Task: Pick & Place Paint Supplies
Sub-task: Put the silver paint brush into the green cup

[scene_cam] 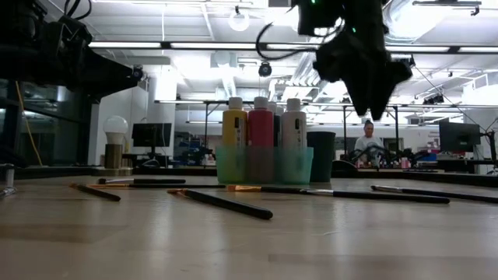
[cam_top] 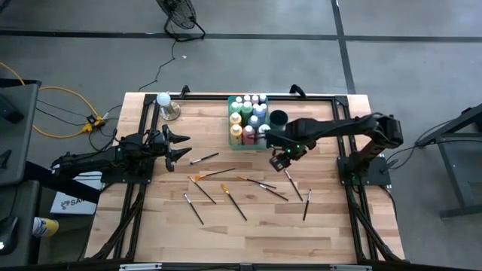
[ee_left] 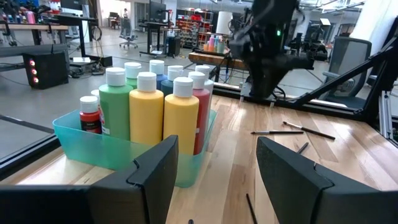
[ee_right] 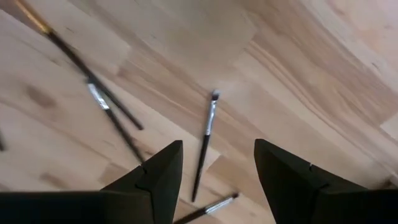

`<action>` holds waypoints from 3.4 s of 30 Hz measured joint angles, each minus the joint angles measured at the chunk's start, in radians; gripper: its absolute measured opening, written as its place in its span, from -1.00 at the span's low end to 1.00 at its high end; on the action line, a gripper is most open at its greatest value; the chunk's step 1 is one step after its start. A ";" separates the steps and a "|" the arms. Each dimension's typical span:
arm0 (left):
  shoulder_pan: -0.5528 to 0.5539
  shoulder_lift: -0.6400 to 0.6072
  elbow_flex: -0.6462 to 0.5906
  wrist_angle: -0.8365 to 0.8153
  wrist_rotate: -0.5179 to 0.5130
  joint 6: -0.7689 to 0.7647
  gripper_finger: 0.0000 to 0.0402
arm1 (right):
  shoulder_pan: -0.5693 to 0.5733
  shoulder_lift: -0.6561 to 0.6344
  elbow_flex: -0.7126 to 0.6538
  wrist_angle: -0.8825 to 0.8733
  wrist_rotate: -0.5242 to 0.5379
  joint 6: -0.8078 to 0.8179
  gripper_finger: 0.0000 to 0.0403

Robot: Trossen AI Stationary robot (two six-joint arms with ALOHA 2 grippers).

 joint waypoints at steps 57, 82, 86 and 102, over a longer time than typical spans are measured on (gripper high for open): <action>0.000 0.000 0.000 0.000 0.000 0.000 0.05 | 0.073 0.145 -0.302 0.464 0.077 0.053 -0.45; 0.000 0.000 0.000 0.000 0.000 0.000 0.05 | 0.073 0.148 -0.303 0.469 0.056 0.050 -0.97; 0.000 0.000 0.000 0.000 0.000 0.000 0.05 | 0.075 0.130 -0.305 0.469 0.059 0.044 -0.98; 0.000 0.000 0.000 0.000 0.000 0.000 0.05 | 0.105 -0.287 -0.306 0.461 0.426 0.044 -0.98</action>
